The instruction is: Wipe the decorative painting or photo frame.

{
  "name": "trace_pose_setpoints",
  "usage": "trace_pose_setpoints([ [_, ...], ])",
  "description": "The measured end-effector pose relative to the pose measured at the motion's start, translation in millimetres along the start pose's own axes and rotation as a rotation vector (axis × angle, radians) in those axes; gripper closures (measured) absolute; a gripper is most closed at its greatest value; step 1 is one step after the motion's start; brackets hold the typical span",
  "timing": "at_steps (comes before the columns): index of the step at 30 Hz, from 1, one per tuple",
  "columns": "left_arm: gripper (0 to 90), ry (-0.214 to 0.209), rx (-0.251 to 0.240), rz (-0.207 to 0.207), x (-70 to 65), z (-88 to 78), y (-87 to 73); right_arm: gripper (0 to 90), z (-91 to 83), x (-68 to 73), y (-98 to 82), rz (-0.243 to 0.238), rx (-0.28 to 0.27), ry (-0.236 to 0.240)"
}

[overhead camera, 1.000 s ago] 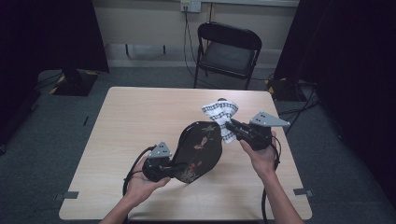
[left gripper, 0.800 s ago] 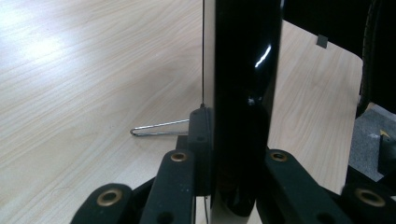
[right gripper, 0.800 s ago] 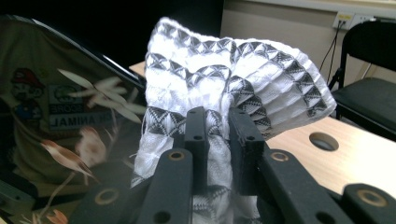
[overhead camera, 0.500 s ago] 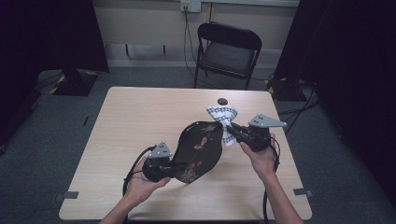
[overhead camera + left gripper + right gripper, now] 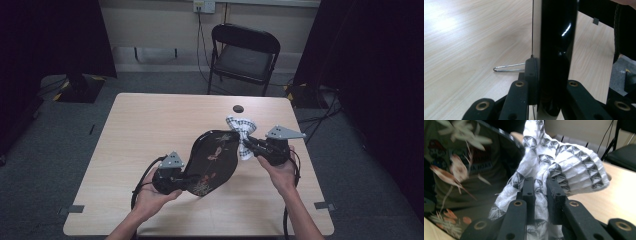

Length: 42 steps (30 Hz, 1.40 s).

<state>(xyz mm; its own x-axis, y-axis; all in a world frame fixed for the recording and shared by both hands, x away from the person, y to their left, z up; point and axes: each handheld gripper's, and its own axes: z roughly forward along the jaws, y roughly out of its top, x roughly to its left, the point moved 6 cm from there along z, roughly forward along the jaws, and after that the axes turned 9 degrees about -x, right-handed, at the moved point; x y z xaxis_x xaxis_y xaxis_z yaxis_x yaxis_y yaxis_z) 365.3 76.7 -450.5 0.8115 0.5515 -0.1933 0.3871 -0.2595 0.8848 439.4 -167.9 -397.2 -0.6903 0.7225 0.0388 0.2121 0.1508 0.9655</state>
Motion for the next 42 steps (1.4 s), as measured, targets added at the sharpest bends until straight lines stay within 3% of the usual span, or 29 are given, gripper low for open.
trace_pose_setpoints([
  [4, 80.6, -0.001, -0.001, 0.000, 0.4, 0.0, 0.0, 78.6, -0.1, 0.7, -1.4, 0.006, 0.003, -0.009],
  [11, 80.4, -0.002, 0.000, 0.003, 0.4, -0.2, -0.1, 78.8, 12.2, 3.9, -29.6, 0.008, 0.119, 0.033],
  [13, 80.3, -0.001, 0.001, 0.006, 0.3, -0.2, -0.1, 78.8, 13.4, 4.3, -32.6, 0.006, 0.127, 0.037],
  [17, 80.4, 0.000, 0.003, 0.008, 0.3, -0.1, 0.0, 78.9, 11.7, 2.4, -28.4, 0.017, 0.091, 0.035],
  [21, 80.5, -0.002, 0.003, 0.010, 0.4, -0.1, 0.0, 78.8, 4.2, -1.2, -14.5, 0.051, -0.011, 0.023],
  [23, 80.6, -0.005, 0.002, 0.011, 0.5, 0.1, 0.1, 78.7, 1.2, -1.6, -9.9, 0.048, -0.036, 0.026],
  [26, 80.6, -0.006, 0.004, 0.012, 0.8, 0.1, 0.2, 78.6, 2.2, -1.3, -12.0, 0.046, -0.019, 0.041],
  [34, 80.6, -0.005, 0.004, 0.006, 0.8, 0.1, 0.3, 78.9, 11.1, 3.2, -38.9, 0.042, 0.104, 0.077],
  [38, 80.5, -0.008, 0.007, 0.010, 0.8, -0.2, 0.2, 78.9, 9.2, 3.0, -31.0, 0.037, 0.056, 0.053],
  [42, 80.5, -0.008, 0.006, 0.013, 0.7, -0.1, 0.2, 78.5, 3.3, 0.9, -14.9, 0.048, -0.037, 0.016],
])
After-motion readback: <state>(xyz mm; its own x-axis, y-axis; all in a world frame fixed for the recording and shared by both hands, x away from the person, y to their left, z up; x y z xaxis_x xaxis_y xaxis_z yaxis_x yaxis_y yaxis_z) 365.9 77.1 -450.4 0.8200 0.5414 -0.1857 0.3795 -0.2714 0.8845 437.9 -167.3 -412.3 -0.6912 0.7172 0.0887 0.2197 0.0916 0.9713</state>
